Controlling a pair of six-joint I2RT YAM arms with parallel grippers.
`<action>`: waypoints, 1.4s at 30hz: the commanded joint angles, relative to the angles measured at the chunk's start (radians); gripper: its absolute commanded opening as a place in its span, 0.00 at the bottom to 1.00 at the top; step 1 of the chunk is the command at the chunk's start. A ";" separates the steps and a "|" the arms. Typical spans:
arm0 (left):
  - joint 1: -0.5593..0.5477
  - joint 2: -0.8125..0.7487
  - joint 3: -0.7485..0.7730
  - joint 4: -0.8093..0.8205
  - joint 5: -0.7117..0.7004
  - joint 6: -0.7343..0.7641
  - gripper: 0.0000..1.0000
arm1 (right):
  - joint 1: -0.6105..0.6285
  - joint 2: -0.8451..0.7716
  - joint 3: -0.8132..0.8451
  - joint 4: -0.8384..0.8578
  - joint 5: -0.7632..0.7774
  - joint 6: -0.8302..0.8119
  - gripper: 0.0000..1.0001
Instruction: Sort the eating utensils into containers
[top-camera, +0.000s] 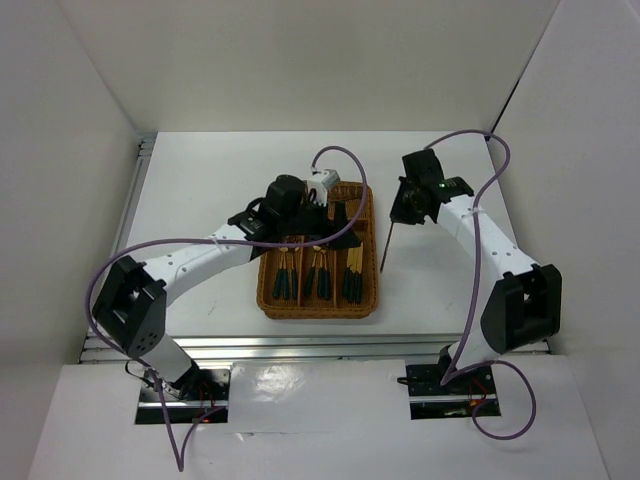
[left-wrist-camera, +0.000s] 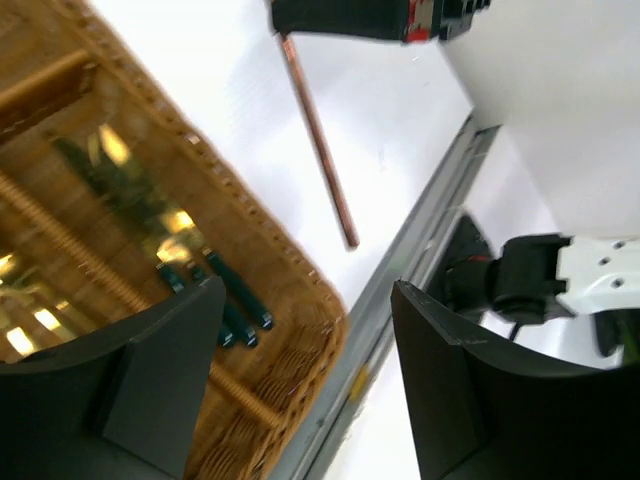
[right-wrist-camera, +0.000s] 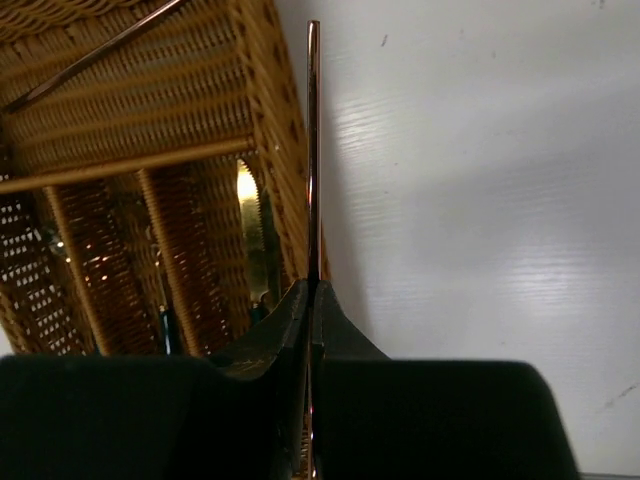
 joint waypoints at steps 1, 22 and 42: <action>-0.025 0.022 -0.015 0.214 0.048 -0.081 0.81 | 0.027 -0.050 0.038 0.021 -0.079 0.034 0.00; -0.079 0.212 -0.010 0.415 0.042 -0.276 0.74 | 0.094 -0.141 -0.055 0.129 -0.197 0.097 0.00; -0.079 0.235 0.097 0.210 -0.012 -0.223 0.13 | 0.103 -0.132 -0.065 0.089 -0.114 0.106 0.38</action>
